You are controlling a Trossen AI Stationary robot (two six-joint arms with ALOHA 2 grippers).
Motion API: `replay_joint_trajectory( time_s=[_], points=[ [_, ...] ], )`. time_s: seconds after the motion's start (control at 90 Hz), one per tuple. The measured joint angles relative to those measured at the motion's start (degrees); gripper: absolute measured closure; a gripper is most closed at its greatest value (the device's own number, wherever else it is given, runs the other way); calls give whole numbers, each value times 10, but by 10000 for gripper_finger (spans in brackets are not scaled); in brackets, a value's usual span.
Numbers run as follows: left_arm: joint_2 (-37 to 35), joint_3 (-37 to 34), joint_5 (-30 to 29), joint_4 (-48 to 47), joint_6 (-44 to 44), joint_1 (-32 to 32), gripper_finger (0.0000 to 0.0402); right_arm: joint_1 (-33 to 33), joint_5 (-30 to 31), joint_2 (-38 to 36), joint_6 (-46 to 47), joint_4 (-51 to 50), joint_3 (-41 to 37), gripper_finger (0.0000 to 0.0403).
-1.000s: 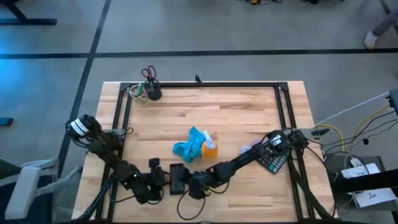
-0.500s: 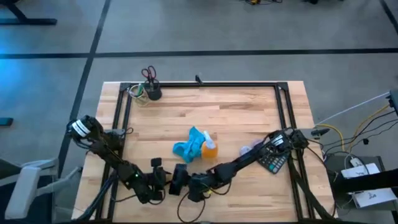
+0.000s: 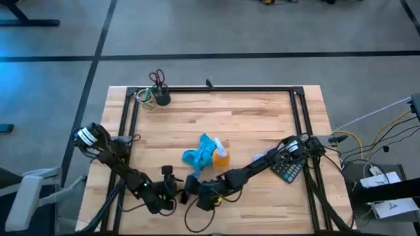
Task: Apply microfiber cloth
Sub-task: Spray the cellphone on the front and back using the spray bottle
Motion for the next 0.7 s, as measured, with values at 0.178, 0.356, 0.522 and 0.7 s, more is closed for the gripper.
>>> replay_joint_trajectory(
  time_s=[0.178,0.356,0.522,0.7],
  points=[
    [-64,1,4,-54,-7,-10,218,5,19,-3,92,-87,70,384],
    [-139,-4,-20,-71,-14,-48,235,3,8,-19,237,-226,159,394],
    [-169,-6,-122,-55,5,-102,259,-2,-3,-71,362,-269,179,394],
    [-164,-12,-258,24,66,-143,271,-1,-2,-129,449,-237,139,394]
  ],
)
